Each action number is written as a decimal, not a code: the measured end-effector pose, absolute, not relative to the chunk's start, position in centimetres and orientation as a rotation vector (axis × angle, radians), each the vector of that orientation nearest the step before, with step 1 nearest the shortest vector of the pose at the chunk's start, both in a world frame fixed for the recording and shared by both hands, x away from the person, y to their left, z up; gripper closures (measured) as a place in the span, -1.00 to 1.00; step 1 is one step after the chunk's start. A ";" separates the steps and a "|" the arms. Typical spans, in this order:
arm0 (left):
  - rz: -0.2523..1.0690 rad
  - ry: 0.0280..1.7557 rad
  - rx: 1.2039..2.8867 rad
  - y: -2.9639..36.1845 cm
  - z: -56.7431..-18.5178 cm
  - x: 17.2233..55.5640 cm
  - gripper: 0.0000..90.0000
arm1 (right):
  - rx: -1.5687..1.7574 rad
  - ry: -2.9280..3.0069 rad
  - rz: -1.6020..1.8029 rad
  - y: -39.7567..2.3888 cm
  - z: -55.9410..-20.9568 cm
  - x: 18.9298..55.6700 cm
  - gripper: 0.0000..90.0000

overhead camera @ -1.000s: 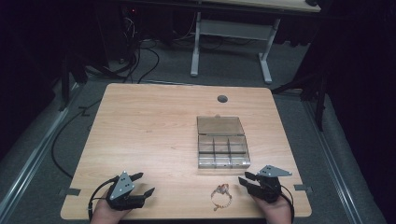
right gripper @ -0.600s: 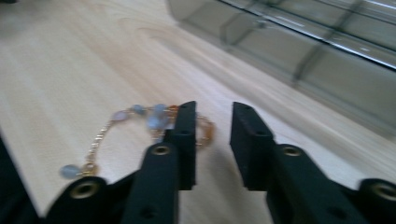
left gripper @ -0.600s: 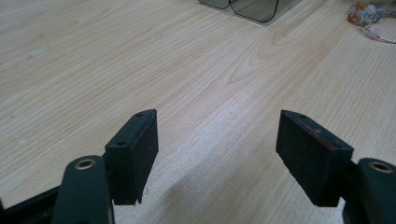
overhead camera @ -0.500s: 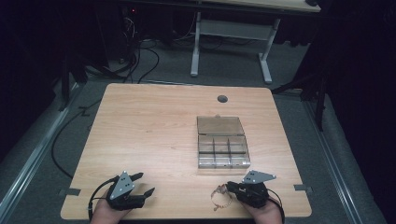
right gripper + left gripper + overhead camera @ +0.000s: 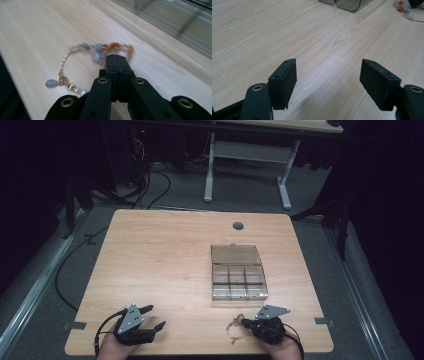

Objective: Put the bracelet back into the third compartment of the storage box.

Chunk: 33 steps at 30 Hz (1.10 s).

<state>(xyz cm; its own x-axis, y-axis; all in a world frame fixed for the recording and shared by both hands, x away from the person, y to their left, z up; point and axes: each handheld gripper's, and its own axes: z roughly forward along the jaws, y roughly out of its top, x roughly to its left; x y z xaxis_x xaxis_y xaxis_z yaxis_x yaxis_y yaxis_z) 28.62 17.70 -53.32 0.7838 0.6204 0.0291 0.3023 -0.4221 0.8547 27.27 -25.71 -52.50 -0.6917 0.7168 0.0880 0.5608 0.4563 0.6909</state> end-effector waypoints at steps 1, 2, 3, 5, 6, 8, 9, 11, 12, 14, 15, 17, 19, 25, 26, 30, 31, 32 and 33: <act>0.426 0.688 2.032 17.7 -53.3 28.6 -0.32 | 1.132 2.478 1.061 -26.1 -52.5 27.4 1.00; 0.426 0.688 2.033 17.7 -53.3 28.6 -0.32 | 1.153 2.463 1.064 -26.6 -52.5 27.5 1.00; 0.426 0.688 2.033 17.7 -53.3 28.6 -0.32 | 1.162 2.451 1.059 -27.1 -52.5 27.7 1.00; 0.426 0.688 2.033 17.7 -53.3 28.6 -0.32 | 1.199 2.417 1.047 -28.1 -52.5 27.9 1.00; 0.425 0.687 2.033 17.7 -53.3 28.6 -0.32 | 1.219 2.400 1.036 -28.6 -52.5 28.0 1.00; 0.425 0.687 2.034 17.7 -53.3 28.6 -0.32 | 1.243 2.360 1.004 -29.5 -52.4 28.3 1.00; 0.425 0.687 2.035 17.7 -53.3 28.6 -0.32 | 1.257 2.348 0.985 -29.8 -52.4 28.3 1.00; 0.423 0.688 2.037 17.7 -53.3 28.6 -0.32 | 1.275 2.327 0.980 -30.0 -52.2 28.3 0.98; 0.423 0.688 2.038 17.7 -53.3 28.6 -0.32 | 1.265 2.323 1.001 -29.8 -51.9 28.2 0.98; 0.423 0.689 2.040 17.7 -53.3 28.6 -0.32 | 1.229 2.337 1.057 -28.8 -51.4 27.8 0.96; 0.423 0.689 2.041 17.6 -53.3 28.7 -0.32 | 1.200 2.351 1.087 -28.1 -51.3 27.7 0.96; 0.424 0.689 2.041 17.6 -53.3 28.6 -0.32 | 1.146 2.386 1.118 -26.5 -51.2 27.6 0.95; 0.425 0.690 2.041 17.6 -53.3 28.6 -0.32 | 1.112 2.434 1.107 -25.1 -51.4 27.7 0.95; 0.422 0.688 2.036 17.7 -53.3 28.6 -0.32 | 1.133 2.457 1.051 -25.0 -52.2 28.4 0.96; 0.421 0.688 2.037 17.7 -53.3 28.7 -0.32 | 1.147 2.451 1.049 -25.5 -52.2 28.4 0.96; 0.423 0.687 2.039 17.7 -53.3 28.6 -0.32 | 1.197 2.410 1.054 -27.3 -52.2 28.1 0.97; 0.423 0.688 2.039 17.7 -53.3 28.6 -0.32 | 1.212 2.401 1.051 -27.8 -52.2 28.0 0.97; 0.424 0.688 2.038 17.7 -53.3 28.6 -0.32 | 1.226 2.393 1.055 -28.3 -52.1 27.9 0.97; 0.424 0.689 2.038 17.7 -53.3 28.6 -0.32 | 1.235 2.386 1.058 -28.8 -52.1 27.8 0.97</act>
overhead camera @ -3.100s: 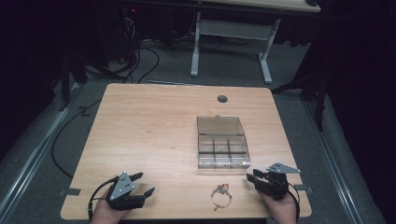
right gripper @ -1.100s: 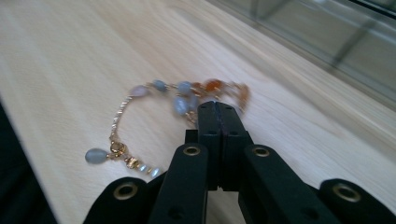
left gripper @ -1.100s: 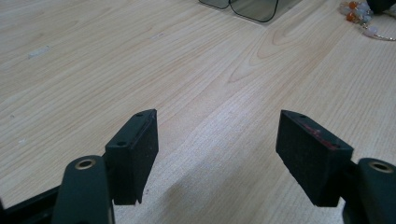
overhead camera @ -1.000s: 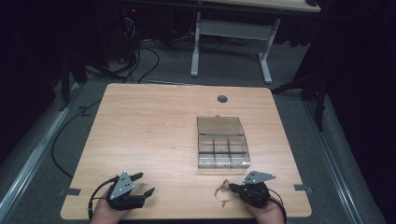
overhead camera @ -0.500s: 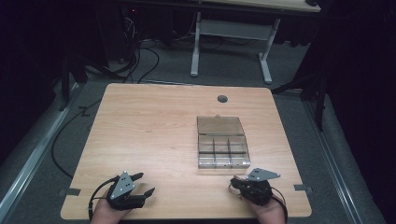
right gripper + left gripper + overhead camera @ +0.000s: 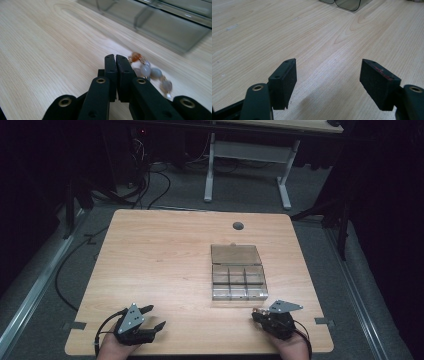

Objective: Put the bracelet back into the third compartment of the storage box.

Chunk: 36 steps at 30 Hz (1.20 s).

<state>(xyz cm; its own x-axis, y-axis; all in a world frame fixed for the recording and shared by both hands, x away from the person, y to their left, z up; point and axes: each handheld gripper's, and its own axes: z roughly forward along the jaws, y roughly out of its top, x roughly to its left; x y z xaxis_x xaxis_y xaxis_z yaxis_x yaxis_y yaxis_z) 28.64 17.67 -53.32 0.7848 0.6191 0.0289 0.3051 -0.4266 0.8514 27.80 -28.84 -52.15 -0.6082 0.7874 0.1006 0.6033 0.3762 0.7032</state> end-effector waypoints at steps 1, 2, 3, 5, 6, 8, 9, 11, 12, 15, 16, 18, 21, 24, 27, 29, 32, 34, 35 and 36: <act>0.424 0.689 2.038 17.7 -53.3 28.6 -0.32 | 1.250 2.375 1.049 -29.3 -52.1 27.7 0.97; 0.423 0.689 2.038 17.7 -53.3 28.6 -0.32 | 1.270 2.367 1.045 -29.7 -52.1 27.6 0.97; 0.423 0.689 2.038 17.7 -53.3 28.6 -0.32 | 1.284 2.359 1.034 -30.1 -52.1 27.5 0.97; 0.424 0.690 2.037 17.7 -53.3 28.6 -0.32 | 1.301 2.345 1.029 -30.8 -52.0 27.4 0.96; 0.424 0.689 2.038 17.7 -53.3 28.6 -0.32 | 1.315 2.339 1.038 -31.1 -51.9 27.4 0.96; 0.427 0.690 2.036 17.7 -53.3 28.6 -0.32 | 1.319 2.306 1.095 -31.6 -51.5 27.3 0.93; 0.427 0.690 2.035 17.7 -53.3 28.6 -0.32 | 1.327 2.284 1.100 -31.9 -51.2 27.2 0.91; 0.428 0.689 2.035 17.7 -53.3 28.6 -0.32 | 1.344 2.245 1.079 -32.4 -51.0 27.2 0.83; 0.428 0.689 2.035 17.7 -53.3 28.6 -0.32 | 1.352 2.232 1.059 -32.6 -51.0 27.2 0.79; 0.428 0.685 2.037 17.7 -53.3 28.6 -0.32 | 1.389 2.217 1.027 -33.2 -51.1 27.3 0.69; 0.430 0.683 2.036 17.7 -53.3 28.6 -0.32 | 1.403 2.215 1.008 -33.3 -51.0 27.4 0.65; 0.429 0.682 2.036 17.7 -53.3 28.5 -0.32 | 1.413 2.220 0.968 -33.3 -51.0 27.6 0.56; 0.431 0.675 2.035 17.7 -53.3 28.5 -0.32 | 1.419 2.248 0.910 -33.1 -50.8 27.7 0.47; 0.426 0.667 2.039 17.7 -53.3 28.5 -0.32 | 1.443 2.286 0.849 -33.2 -50.8 27.8 0.42; 0.426 0.662 2.038 17.7 -53.3 28.4 -0.32 | 1.458 2.329 0.793 -33.2 -50.6 27.8 0.33; 0.427 0.662 2.038 17.7 -53.3 28.4 -0.31 | 1.490 2.338 0.776 -33.3 -50.4 27.8 0.33; 0.427 0.661 2.038 17.7 -53.3 28.4 -0.31 | 1.520 2.378 0.755 -33.3 -50.2 27.9 0.26; 0.427 0.660 2.038 17.7 -53.3 28.4 -0.31 | 1.532 2.384 0.734 -33.2 -50.2 28.0 0.22; 0.426 0.660 2.038 17.7 -53.3 28.4 -0.31 | 1.537 2.394 0.717 -33.1 -50.1 28.0 0.20; 0.426 0.660 2.038 17.7 -53.3 28.4 -0.31 | 1.532 2.408 0.690 -33.0 -50.1 28.1 0.16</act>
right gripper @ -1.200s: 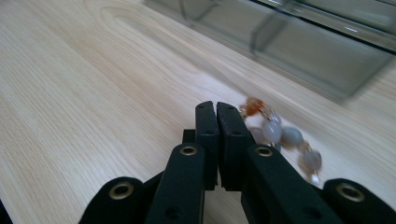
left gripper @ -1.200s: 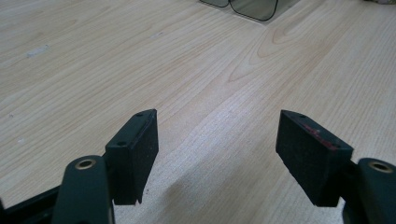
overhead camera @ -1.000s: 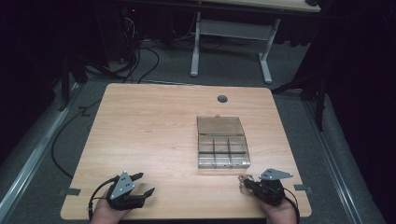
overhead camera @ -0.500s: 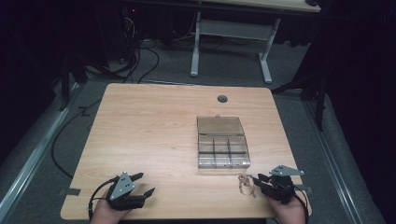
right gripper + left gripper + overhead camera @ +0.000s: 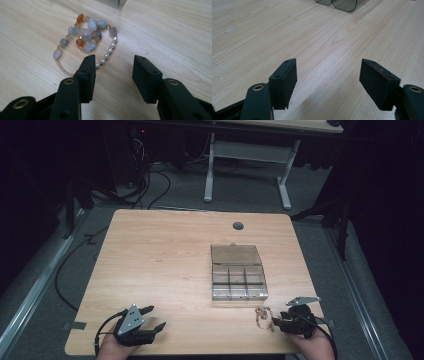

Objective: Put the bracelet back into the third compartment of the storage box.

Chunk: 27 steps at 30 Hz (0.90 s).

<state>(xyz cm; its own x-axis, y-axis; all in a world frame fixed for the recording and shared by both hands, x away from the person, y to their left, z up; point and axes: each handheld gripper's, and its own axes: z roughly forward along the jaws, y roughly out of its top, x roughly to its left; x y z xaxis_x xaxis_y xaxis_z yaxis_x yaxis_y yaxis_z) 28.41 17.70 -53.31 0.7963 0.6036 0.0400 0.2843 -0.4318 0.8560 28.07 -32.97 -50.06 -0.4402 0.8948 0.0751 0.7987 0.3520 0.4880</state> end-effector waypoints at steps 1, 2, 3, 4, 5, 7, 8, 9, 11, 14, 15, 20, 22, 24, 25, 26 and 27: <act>0.425 0.659 2.040 17.7 -53.3 28.4 -0.31 | 1.533 2.418 0.670 -32.9 -50.0 28.1 0.13; 0.426 0.659 2.040 17.7 -53.3 28.4 -0.31 | 1.541 2.427 0.646 -32.8 -49.9 28.2 0.12; 0.426 0.659 2.038 17.7 -53.3 28.4 -0.31 | 1.541 2.441 0.626 -32.7 -49.9 28.3 0.11; 0.426 0.659 2.038 17.7 -53.3 28.4 -0.31 | 1.543 2.455 0.622 -32.7 -49.8 28.3 0.09; 0.426 0.659 2.038 17.7 -53.3 28.4 -0.31 | 1.559 2.468 0.609 -32.7 -49.8 28.4 0.06; 0.425 0.657 2.040 17.7 -53.3 28.4 -0.31 | 1.584 2.490 0.590 -32.7 -49.6 28.6 0.02; 0.426 0.655 2.041 17.7 -53.3 28.4 -0.31 | 1.589 2.504 0.581 -32.7 -49.5 28.8 -0.01; 0.427 0.654 2.043 17.7 -53.3 28.4 -0.31 | 1.596 2.519 0.562 -32.6 -49.5 28.9 -0.02; 0.426 0.655 2.043 17.7 -53.3 28.4 -0.31 | 1.605 2.538 0.529 -32.5 -49.3 29.1 -0.05; 0.426 0.655 2.042 17.7 -53.3 28.4 -0.31 | 1.607 2.572 0.486 -32.2 -49.2 29.4 -0.11; 0.426 0.655 2.041 17.7 -53.3 28.4 -0.31 | 1.607 2.587 0.465 -32.1 -49.1 29.5 -0.13; 0.427 0.654 2.043 17.7 -53.3 28.4 -0.31 | 1.617 2.617 0.418 -31.6 -48.8 30.1 -0.19; 0.425 0.654 2.045 17.7 -53.3 28.4 -0.31 | 1.620 2.636 0.381 -31.3 -48.6 30.3 -0.22; 0.428 0.653 2.043 17.7 -53.3 28.4 -0.31 | 1.614 2.652 0.355 -31.1 -48.6 30.5 -0.23; 0.428 0.653 2.042 17.7 -53.3 28.4 -0.31 | 1.613 2.661 0.344 -30.9 -48.5 30.7 -0.25; 0.427 0.653 2.043 17.7 -53.3 28.4 -0.31 | 1.612 2.670 0.339 -30.8 -48.5 30.8 -0.27; 0.426 0.653 2.044 17.7 -53.3 28.4 -0.31 | 1.609 2.675 0.319 -30.6 -48.5 30.9 -0.28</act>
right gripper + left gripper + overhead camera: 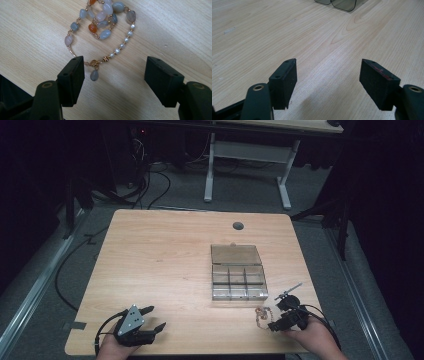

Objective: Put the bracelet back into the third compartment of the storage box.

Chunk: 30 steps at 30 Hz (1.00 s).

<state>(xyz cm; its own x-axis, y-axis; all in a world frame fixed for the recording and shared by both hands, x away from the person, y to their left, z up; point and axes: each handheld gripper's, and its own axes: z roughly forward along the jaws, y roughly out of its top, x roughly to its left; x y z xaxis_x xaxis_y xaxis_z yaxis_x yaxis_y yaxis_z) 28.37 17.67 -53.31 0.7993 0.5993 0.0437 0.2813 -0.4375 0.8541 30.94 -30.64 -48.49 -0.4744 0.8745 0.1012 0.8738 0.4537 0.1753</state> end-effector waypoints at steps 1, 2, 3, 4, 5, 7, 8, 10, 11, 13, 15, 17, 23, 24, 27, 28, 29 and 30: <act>0.427 0.653 2.043 17.7 -53.3 28.4 -0.31 | 1.602 2.690 0.313 -30.5 -48.5 31.1 -0.30; 0.427 0.653 2.044 17.7 -53.3 28.4 -0.31 | 1.608 2.699 0.300 -30.3 -48.5 31.2 -0.32; 0.426 0.653 2.043 17.7 -53.3 28.4 -0.31 | 1.608 2.708 0.292 -30.2 -48.5 31.3 -0.34; 0.426 0.653 2.043 17.7 -53.3 28.4 -0.31 | 1.600 2.718 0.272 -30.0 -48.5 31.5 -0.36; 0.428 0.653 2.042 17.7 -53.3 28.4 -0.31 | 1.591 2.730 0.264 -29.8 -48.5 31.6 -0.39; 0.425 0.653 2.041 17.7 -53.3 28.4 -0.31 | 1.584 2.740 0.242 -29.4 -48.5 31.7 -0.44; 0.424 0.653 2.043 17.7 -53.3 28.4 -0.31 | 1.576 2.741 0.234 -29.2 -48.5 31.8 -0.47; 0.426 0.652 2.042 17.7 -53.3 28.4 -0.31 | 1.567 2.751 0.229 -28.8 -48.4 32.0 -0.52; 0.426 0.651 2.042 17.7 -53.3 28.4 -0.31 | 1.569 2.751 0.225 -28.6 -48.4 32.2 -0.56; 0.426 0.650 2.042 17.7 -53.3 28.4 -0.31 | 1.574 2.751 0.223 -28.3 -48.4 32.5 -0.59; 0.426 0.650 2.043 17.7 -53.3 28.4 -0.31 | 1.569 2.743 0.230 -27.9 -48.4 32.8 -0.61; 0.426 0.650 2.043 17.7 -53.3 28.4 -0.31 | 1.564 2.747 0.237 -27.7 -48.5 33.1 -0.63; 0.426 0.649 2.043 17.7 -53.3 28.4 -0.31 | 1.553 2.741 0.215 -27.0 -49.1 34.1 -0.64; 0.426 0.649 2.043 17.7 -53.3 28.4 -0.31 | 1.549 2.738 0.206 -26.9 -49.2 34.2 -0.64; 0.426 0.648 2.042 17.7 -53.3 28.3 -0.31 | 1.534 2.736 0.190 -26.6 -49.5 34.5 -0.62; 0.425 0.647 2.042 17.7 -53.3 28.4 -0.31 | 1.528 2.730 0.185 -26.5 -49.5 34.5 -0.59; 0.425 0.647 2.043 17.7 -53.3 28.3 -0.31 | 1.518 2.728 0.178 -26.4 -49.5 34.6 -0.54; 0.425 0.647 2.043 17.7 -53.3 28.3 -0.31 | 1.502 2.724 0.166 -26.3 -49.4 34.5 -0.45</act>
